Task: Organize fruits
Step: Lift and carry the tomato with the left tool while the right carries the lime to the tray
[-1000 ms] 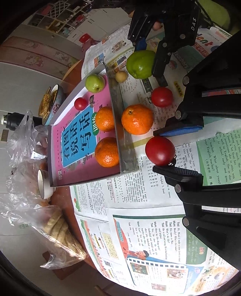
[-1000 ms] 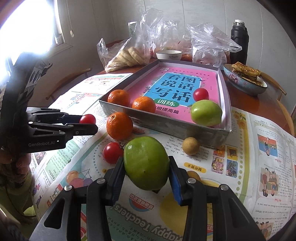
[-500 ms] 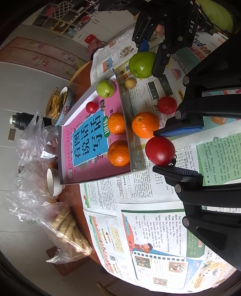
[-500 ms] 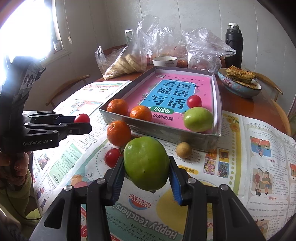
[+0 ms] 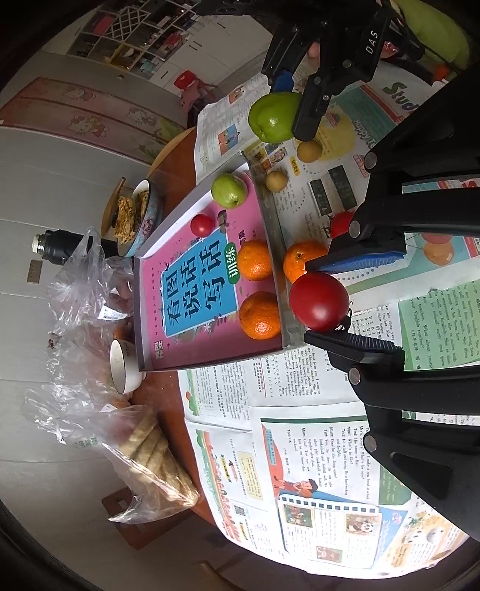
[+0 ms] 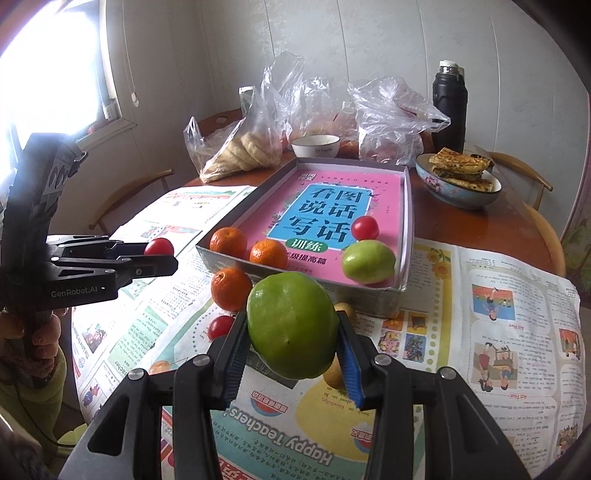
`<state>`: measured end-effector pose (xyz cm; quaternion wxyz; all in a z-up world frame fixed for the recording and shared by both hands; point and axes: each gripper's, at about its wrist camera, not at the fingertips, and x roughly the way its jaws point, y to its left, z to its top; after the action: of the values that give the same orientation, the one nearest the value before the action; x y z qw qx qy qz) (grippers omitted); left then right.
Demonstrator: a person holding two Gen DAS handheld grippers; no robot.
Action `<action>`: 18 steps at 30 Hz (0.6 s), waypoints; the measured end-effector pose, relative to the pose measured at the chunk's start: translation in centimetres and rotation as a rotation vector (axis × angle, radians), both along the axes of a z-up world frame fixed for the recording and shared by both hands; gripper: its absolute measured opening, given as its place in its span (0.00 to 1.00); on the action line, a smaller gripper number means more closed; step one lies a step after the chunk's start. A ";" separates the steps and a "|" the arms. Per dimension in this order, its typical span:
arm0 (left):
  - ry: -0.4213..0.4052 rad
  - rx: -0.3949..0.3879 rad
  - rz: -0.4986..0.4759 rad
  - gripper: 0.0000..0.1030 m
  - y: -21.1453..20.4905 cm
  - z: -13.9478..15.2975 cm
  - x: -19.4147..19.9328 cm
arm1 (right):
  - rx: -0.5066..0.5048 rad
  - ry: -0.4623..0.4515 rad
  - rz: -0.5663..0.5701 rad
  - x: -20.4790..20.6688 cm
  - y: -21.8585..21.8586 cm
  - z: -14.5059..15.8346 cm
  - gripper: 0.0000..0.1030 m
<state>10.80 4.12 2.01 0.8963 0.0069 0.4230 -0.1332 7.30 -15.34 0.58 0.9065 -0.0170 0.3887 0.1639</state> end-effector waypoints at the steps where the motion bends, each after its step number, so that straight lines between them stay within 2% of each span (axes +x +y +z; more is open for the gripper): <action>1: -0.003 -0.001 -0.001 0.30 0.0 0.1 0.0 | -0.001 -0.006 -0.003 -0.1 -0.1 0.3 0.44; 9: -0.029 -0.004 -0.005 0.30 -0.4 1.4 0.1 | -0.008 -0.045 -0.017 -0.2 -0.3 2.1 0.44; 18: -0.045 -0.003 -0.003 0.30 -0.8 2.3 0.8 | -0.006 -0.052 -0.017 0.7 0.0 2.7 0.44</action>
<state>11.62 3.27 4.27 0.9053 0.0092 0.4026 -0.1351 7.95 -15.34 3.25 0.9176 -0.0208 0.3655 0.1547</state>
